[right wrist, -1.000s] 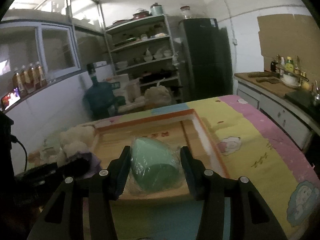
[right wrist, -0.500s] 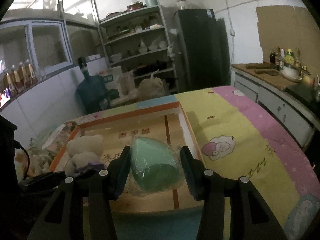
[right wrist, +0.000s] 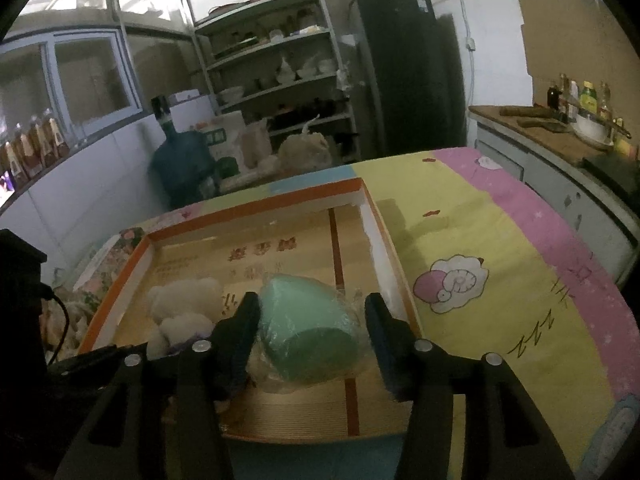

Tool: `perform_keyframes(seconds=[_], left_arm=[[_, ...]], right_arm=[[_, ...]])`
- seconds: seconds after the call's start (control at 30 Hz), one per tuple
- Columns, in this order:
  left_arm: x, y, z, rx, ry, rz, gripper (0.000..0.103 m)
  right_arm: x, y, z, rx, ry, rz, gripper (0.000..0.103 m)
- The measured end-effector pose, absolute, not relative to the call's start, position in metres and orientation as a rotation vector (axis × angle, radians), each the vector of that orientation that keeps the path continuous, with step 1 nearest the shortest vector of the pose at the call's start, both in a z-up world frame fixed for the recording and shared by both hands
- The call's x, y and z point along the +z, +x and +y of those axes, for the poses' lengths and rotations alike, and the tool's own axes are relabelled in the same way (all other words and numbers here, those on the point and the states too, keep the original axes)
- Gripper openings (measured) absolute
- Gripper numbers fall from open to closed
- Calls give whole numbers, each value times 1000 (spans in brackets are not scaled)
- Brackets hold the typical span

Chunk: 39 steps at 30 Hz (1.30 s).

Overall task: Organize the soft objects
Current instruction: 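Release the teddy bear and green soap into the cardboard tray with both tools, then return both tools to the pile of soft items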

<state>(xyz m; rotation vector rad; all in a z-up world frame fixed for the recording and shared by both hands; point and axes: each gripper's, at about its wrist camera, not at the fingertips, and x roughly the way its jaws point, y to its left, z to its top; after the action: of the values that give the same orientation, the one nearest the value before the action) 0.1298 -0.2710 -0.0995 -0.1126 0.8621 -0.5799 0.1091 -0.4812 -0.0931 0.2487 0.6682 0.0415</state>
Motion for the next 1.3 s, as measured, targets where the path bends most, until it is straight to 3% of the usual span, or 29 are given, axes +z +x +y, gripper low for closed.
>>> perform_keyframes(seconds=[0.2,0.47,0.57,1.17,1.3], left_arm=[[-92,126,-268,-569,-116,835,77],[-75,112,-262,-537,-76,745,84],[-67,106,-254,-532,-86,697,92],[-29,57,-193,-361,-19,506,92],[-28,47,-171,-346,-44,497,87]], right_arm=[[-92,108,-482,40,256,652,70],[-88,99,-481,40,281,621,71],[-83,92,-480,40,294,602,71],[-58,57,-439,17,278,526,73],[-54,51,-420,41,257,521,73]])
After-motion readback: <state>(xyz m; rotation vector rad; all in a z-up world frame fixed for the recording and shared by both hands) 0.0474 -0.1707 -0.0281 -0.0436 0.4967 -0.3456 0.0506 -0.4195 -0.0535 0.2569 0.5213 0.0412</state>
